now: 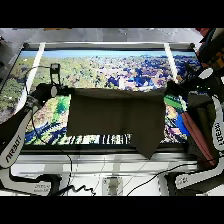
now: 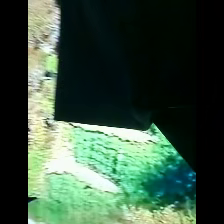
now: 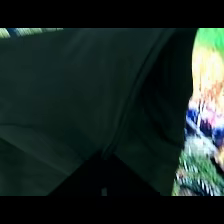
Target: Fold the clothes and pants, and hang the long-sleeved shirts on hangers.
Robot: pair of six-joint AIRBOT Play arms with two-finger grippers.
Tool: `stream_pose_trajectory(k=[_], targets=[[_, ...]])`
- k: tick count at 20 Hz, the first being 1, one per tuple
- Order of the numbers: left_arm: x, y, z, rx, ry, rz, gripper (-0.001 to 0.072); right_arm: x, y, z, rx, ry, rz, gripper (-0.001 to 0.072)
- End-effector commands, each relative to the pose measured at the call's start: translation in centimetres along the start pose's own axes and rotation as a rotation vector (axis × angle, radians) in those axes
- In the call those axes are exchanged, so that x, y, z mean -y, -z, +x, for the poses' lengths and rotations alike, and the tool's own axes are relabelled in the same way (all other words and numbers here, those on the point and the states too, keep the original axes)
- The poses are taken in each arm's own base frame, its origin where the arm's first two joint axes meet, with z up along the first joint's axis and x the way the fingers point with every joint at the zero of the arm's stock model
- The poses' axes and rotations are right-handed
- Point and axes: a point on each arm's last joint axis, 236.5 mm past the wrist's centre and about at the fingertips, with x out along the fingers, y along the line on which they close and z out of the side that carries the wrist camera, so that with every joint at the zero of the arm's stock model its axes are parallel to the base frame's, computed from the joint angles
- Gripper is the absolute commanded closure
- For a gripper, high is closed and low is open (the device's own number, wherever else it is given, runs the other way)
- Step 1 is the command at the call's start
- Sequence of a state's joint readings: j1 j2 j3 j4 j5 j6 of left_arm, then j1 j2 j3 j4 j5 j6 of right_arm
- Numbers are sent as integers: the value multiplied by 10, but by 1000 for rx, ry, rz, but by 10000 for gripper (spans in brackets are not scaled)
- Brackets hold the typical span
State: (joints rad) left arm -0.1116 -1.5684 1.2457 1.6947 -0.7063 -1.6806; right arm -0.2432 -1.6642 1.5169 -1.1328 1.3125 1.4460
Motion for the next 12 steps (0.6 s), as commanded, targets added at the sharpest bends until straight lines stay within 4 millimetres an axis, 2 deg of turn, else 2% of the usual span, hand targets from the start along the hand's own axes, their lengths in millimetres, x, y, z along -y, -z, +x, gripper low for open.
stream_pose_trajectory(k=[1, 2, 3, 4, 5, 7, 8, 9, 10, 11, 12], targets=[[-5, 69, -2, -290, -11, 103, 691, 19, 61, 9, -246, 53, 9, 701], [-5, 71, -2, -299, -12, 103, 685, 21, 66, 13, -257, 53, 12, 671], [-6, 70, -3, -296, -13, 103, 537, 23, 63, 15, -244, 56, 9, 465], [-6, 68, -5, -290, -13, 103, 188, 22, 59, 16, -225, 56, 7, 250], [-6, 65, -8, -280, -13, 102, -4, 20, 56, 13, -209, 51, 2, 233], [-9, 57, -27, -259, -15, 132, 18, 18, 54, 1, -181, 63, -45, 234], [-10, 54, -43, -249, -15, 148, 20, 19, 56, -9, -179, 82, -87, 236], [-16, 54, -61, -252, -26, 143, 119, 22, 65, -22, -200, 109, -141, 238], [-23, 59, -82, -274, -34, 128, 294, 26, 75, -34, -223, 141, -175, 245], [-29, 64, -101, -294, -42, 112, 341, 29, 88, -44, -239, 165, -203, 277], [-37, 71, -120, -309, -46, 111, 373, 29, 102, -48, -249, 171, -218, 277]])
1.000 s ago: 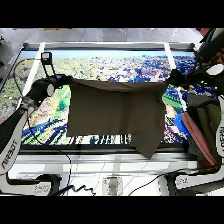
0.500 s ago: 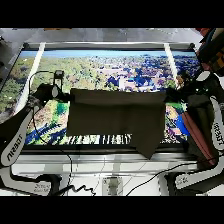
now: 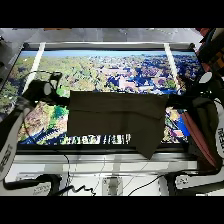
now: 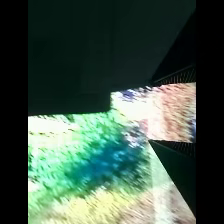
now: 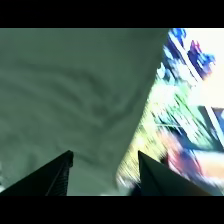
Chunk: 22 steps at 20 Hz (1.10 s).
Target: Fold the clothes and pants, and hang the long-sleeved shirts on hangers.
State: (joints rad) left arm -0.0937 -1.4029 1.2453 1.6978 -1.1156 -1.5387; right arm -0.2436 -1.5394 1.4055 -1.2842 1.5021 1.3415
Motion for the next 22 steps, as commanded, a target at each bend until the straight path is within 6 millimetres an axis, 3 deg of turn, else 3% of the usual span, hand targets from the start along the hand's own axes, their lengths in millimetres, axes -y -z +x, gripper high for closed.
stream_pose_trajectory(k=[1, 3, 6, 8, 9, 11, 14, 16, 18, 19, 21, 22], targets=[[-21, 40, -53, -57, -17, 19, 377, 1, 59, -12, -89, 51, -98, 278], [-38, 62, -71, -30, -32, 2, 611, -6, 113, 3, -180, 21, -116, 278], [-46, 121, -69, -59, 2, -98, 616, -8, 167, 44, -213, 1, -81, 308], [-37, 153, -54, -70, 64, -173, 614, -4, 182, 76, -183, 8, -5, 304], [-31, 165, -45, -81, 91, -206, 582, -2, 185, 91, -162, 8, 70, 302], [-21, 183, -27, -126, 118, -223, 306, -3, 181, 112, -98, -6, 195, 258], [-9, 183, -11, -132, 166, -251, 281, -13, 158, 121, 16, -67, 286, 247], [1, 171, -4, -104, 219, -290, 298, -20, 143, 121, 70, -108, 325, 248], [13, 160, 2, -87, 277, -336, 312, -21, 140, 126, 67, -121, 347, 266], [18, 157, 6, -90, 303, -356, 313, -20, 142, 130, 55, -119, 352, 312], [23, 158, 15, -117, 323, -373, 313, -18, 140, 131, 63, -114, 347, 574], [24, 160, 19, -135, 329, -377, 313, -17, 138, 130, 70, -112, 346, 655]])
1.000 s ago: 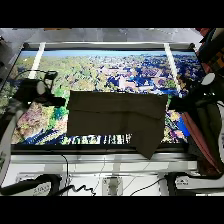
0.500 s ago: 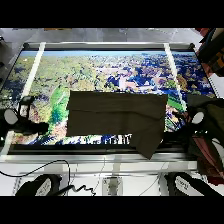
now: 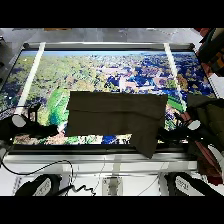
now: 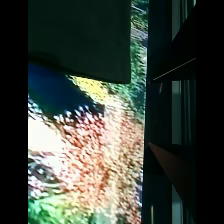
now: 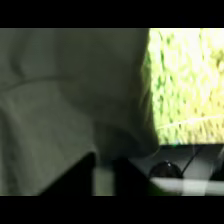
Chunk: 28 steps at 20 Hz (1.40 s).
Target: Fold the clothes and pants, and hang the long-sleeved shirts on hangers.
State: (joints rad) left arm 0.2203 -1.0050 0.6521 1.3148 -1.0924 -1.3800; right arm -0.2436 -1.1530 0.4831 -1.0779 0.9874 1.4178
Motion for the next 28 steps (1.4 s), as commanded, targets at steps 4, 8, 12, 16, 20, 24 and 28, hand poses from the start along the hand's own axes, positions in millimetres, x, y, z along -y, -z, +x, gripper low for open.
stream_pose_trajectory(k=[4, 8, 12, 16, 20, 24, 28], targets=[[25, 5, 25, -79, 136, -83, 381, -1, -7, -2, 40, -2, -37, 700], [29, -6, 41, -58, 172, -108, 381, -5, -10, -9, 67, -8, -60, 700], [35, 4, 64, -136, 220, -128, 382, -6, -10, -10, 73, -8, -92, 700], [52, 4, 79, -158, 323, -99, 486, -12, -2, -11, 40, -31, -174, 702], [57, 3, 68, -152, 351, -6, 691, -41, -11, -39, 94, -101, -211, 702], [70, 13, 14, -168, 443, 124, 691, -62, 12, -80, 131, -125, -290, 702], [64, 14, -35, -58, 446, 124, 691, -80, 39, -114, 189, -169, -241, 701]])
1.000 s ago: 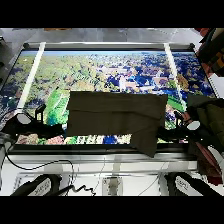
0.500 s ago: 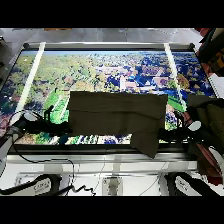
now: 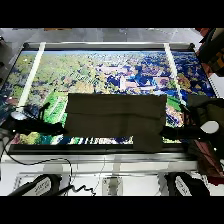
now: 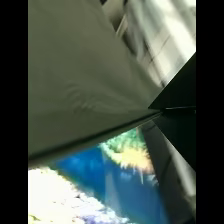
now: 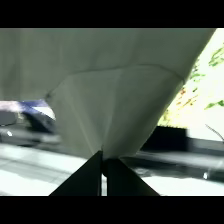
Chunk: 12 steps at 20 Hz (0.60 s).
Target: Fold the clothes and pants, and hang the long-sleeved shirts on hangers.
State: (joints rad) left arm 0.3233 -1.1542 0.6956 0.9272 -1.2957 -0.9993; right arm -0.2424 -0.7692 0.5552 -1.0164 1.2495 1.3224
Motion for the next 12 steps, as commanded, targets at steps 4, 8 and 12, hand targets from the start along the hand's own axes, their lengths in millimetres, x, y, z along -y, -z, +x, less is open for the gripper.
stream_pose_trajectory(k=[4, 8, 12], targets=[[20, -73, -73, 469, -34, 24, 692, -49, -84, -59, 530, -213, 233, 702], [6, -152, -78, 758, -110, -72, 692, -37, -148, -33, 695, -252, 414, 702], [-2, -200, -44, 828, -138, -148, 691, -17, -196, 16, 717, -172, 518, 702]])
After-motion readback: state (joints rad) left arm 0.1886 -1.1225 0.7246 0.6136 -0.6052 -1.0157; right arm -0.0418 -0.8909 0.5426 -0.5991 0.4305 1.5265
